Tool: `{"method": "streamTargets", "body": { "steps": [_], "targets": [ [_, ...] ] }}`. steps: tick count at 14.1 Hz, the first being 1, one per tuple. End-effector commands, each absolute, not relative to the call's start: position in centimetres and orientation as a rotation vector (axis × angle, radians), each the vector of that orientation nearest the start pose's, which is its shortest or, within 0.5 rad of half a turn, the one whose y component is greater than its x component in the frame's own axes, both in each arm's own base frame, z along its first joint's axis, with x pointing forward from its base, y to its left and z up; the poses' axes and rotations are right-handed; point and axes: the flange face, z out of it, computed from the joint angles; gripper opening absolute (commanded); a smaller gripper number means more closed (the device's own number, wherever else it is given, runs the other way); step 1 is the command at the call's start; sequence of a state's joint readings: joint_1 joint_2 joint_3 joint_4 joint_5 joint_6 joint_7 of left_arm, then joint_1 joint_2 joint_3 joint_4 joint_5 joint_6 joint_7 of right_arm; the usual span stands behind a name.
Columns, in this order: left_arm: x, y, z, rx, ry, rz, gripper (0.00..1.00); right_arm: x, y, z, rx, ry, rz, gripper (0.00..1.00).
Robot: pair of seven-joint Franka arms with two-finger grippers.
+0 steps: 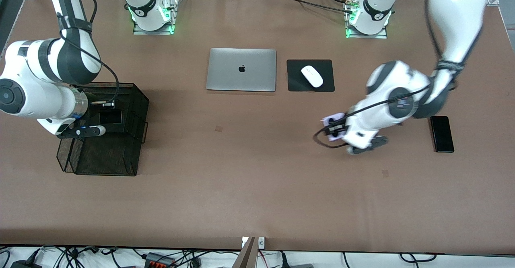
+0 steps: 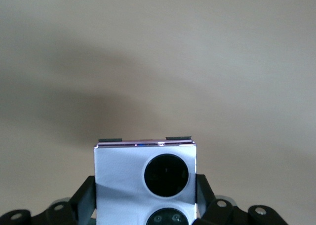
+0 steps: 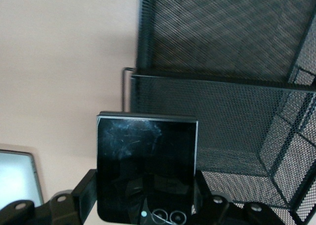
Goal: Place phones with both arms
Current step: 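Open the right gripper over the basket while the left gripper carries the phone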
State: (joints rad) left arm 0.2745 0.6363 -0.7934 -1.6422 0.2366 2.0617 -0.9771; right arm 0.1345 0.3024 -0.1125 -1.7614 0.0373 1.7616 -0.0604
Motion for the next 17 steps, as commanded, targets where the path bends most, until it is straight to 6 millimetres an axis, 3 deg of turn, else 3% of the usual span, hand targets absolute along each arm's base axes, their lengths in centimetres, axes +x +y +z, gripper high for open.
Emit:
{"method": "streamTargets", "body": {
  "steps": [1,4,6,9,10,13,17],
  "targets": [
    [63.6,-31.9,32.0,-3.195,-0.953,0.394,0.57,59.1,0.8,36.6,-3.100,-0.103,0.448,0.42],
    [63.1,-39.2,31.3,-3.241,-1.093,0.334,0.57,58.9,0.3,35.8,-3.100,-0.072,0.460,0.43],
    [62.4,-42.6,30.0,-3.271,-1.124,0.209,0.57,59.1,-0.3,35.1,-3.104,-0.020,0.465,0.49],
    [61.5,-46.6,28.5,-3.336,-1.144,0.101,0.57,59.4,-0.9,34.2,-3.107,0.022,0.451,0.48],
    [60.9,-47.7,27.4,-3.369,-1.092,0.040,0.57,59.5,-0.8,34.0,-3.110,0.046,0.452,0.48],
    [58.8,-50.5,24.6,-3.413,-0.607,-0.198,0.56,59.7,-0.3,33.3,-3.114,0.054,0.447,0.48],
    [55.9,-53.5,21.7,-3.386,-0.153,-0.336,0.56,59.8,-0.1,32.0,-3.110,0.055,0.466,0.48]
  ]
}}
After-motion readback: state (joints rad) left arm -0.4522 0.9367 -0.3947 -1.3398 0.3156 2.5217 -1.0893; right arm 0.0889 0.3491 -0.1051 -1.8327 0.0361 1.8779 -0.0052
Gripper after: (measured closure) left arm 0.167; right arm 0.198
